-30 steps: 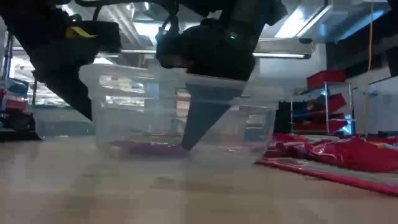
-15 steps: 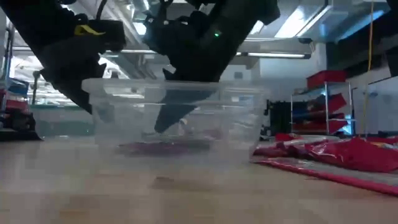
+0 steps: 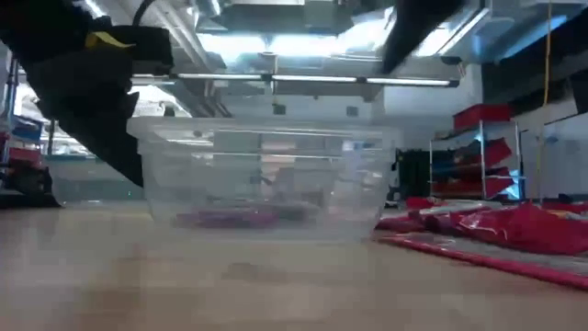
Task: Sort candy
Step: Put the red candy into the rectangular transparent bin
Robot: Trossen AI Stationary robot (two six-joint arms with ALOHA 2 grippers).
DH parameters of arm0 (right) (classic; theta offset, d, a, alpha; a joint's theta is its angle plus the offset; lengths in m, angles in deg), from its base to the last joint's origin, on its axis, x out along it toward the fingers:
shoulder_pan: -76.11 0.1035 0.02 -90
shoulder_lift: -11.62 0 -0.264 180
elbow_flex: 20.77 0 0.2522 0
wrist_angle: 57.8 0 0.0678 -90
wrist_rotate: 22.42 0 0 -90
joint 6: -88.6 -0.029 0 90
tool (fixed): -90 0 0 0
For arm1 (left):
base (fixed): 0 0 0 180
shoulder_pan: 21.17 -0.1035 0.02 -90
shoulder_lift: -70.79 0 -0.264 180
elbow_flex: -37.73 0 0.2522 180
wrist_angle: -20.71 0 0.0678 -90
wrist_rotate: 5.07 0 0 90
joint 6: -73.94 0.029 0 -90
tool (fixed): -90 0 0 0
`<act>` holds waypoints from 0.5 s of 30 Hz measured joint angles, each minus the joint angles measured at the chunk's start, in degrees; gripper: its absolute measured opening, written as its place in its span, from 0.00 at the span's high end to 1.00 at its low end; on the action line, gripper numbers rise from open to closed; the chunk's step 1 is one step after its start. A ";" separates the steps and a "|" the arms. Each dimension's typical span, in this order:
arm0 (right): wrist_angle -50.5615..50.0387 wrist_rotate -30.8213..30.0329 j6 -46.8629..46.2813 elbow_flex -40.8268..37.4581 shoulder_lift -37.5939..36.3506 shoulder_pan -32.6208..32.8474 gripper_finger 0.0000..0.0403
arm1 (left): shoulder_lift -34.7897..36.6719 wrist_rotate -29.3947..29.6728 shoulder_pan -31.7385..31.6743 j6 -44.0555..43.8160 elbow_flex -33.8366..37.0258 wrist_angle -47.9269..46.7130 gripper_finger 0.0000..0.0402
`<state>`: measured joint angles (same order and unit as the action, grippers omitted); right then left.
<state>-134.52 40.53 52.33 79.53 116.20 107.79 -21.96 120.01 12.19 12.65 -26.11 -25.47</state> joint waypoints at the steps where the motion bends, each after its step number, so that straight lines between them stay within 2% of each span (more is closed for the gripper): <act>1: -0.47 1.21 -2.74 -1.32 -0.10 1.21 0.93 | 0.00 0.37 0.23 -0.18 0.00 -0.01 0.68; 8: 3.20 8.51 -25.97 -13.40 -0.29 6.79 0.69 | 0.00 2.56 0.96 -1.28 0.00 0.17 0.68; 12: 9.84 10.22 -32.44 -19.84 -0.29 7.73 0.56 | 0.00 2.61 0.67 -0.16 0.00 0.29 0.68; 15: 15.83 10.97 -34.14 -24.09 -0.29 7.72 0.52 | 0.00 2.62 0.29 0.27 0.00 0.37 0.68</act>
<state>-118.68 51.50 18.20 55.44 115.91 115.50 -21.96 122.63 12.47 12.91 -26.11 -25.10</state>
